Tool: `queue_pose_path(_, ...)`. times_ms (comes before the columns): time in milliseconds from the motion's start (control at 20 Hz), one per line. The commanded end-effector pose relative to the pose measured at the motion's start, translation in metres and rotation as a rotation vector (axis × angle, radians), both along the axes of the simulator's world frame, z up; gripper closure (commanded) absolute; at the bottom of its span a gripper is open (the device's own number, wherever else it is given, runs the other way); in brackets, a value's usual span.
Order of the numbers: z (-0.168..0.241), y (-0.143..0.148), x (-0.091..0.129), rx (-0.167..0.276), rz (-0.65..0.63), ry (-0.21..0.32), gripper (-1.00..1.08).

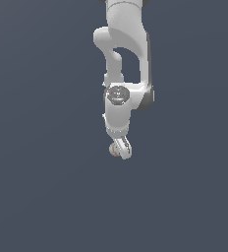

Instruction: Pick up the object and move it to a goal position.

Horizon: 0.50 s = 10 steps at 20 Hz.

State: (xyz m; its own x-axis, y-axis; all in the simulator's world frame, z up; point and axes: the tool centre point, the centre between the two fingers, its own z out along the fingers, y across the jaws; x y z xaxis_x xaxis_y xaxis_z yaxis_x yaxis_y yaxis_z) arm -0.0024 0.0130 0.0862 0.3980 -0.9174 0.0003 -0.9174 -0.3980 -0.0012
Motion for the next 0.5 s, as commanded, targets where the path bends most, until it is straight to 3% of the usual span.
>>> queue_pose_path(0, -0.012, 0.000, -0.001, 0.000, -0.001, 0.001, -0.92)
queue_pose_path(450, -0.038, 0.000, 0.000, 0.000, -0.003, 0.001, -0.92)
